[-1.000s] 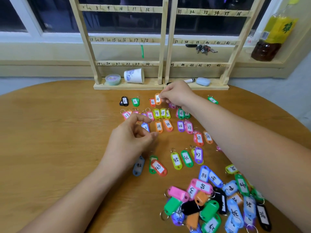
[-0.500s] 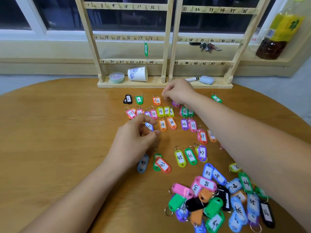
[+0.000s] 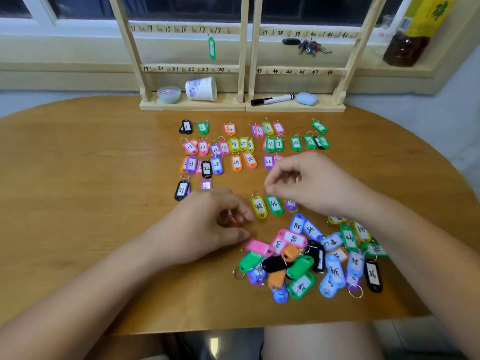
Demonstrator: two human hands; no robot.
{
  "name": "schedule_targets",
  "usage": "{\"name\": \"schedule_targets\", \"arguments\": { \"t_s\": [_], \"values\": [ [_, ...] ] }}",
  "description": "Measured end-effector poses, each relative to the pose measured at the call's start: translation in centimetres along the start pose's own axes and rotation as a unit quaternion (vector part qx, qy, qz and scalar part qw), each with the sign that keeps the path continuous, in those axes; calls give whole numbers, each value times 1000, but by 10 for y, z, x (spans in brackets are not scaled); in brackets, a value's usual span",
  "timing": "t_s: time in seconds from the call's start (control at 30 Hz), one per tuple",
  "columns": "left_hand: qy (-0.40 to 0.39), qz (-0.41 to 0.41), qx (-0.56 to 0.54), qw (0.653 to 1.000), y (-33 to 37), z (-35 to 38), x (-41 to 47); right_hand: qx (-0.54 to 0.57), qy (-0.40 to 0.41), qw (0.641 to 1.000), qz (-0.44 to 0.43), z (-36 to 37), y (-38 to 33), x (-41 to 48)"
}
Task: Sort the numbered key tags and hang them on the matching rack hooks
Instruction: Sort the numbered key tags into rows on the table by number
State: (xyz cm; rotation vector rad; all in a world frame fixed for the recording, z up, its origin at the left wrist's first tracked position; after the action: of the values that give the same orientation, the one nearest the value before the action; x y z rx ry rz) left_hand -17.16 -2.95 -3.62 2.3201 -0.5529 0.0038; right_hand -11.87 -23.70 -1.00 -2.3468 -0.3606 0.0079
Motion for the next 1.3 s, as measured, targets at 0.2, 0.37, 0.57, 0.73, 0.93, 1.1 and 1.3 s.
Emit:
{"name": "schedule_targets", "arguments": {
  "t_s": [0.2,0.37,0.57,0.73,0.93,1.1,1.3],
  "values": [
    [-20,71,44,996,11,13,-18,-114,-55,991,-46,3,7,-47],
    [-21,79,60,995,14,18,-20,-159,-79,983,-35,-2,15,-68],
    [-15,104,82,991,17,19,-17,-152,-80,985,-21,-1,16,-72],
    [10,95,70,993,15,14,-10,-46,-72,996,27,-5,18,-65],
    [85,-75,-86,990,-3,-11,14,171,-8,981,85,-14,13,-33],
    [138,-148,-230,952,-12,-26,36,287,28,953,89,-12,9,2],
    [196,-188,-291,917,-28,-24,43,343,81,931,96,-4,21,20]
  ]
}}
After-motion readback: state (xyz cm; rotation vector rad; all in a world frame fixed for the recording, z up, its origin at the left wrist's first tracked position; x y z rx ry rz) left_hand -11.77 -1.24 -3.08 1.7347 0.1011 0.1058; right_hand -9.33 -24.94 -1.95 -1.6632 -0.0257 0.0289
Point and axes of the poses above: each hand's wrist, its own x-axis towards the middle knuckle, its own z-axis out of the palm, y = z × x, the point moved 5 cm from there along x, towards the middle knuckle, and after that the axes turned 10 degrees about y, right-handed, at the moved point
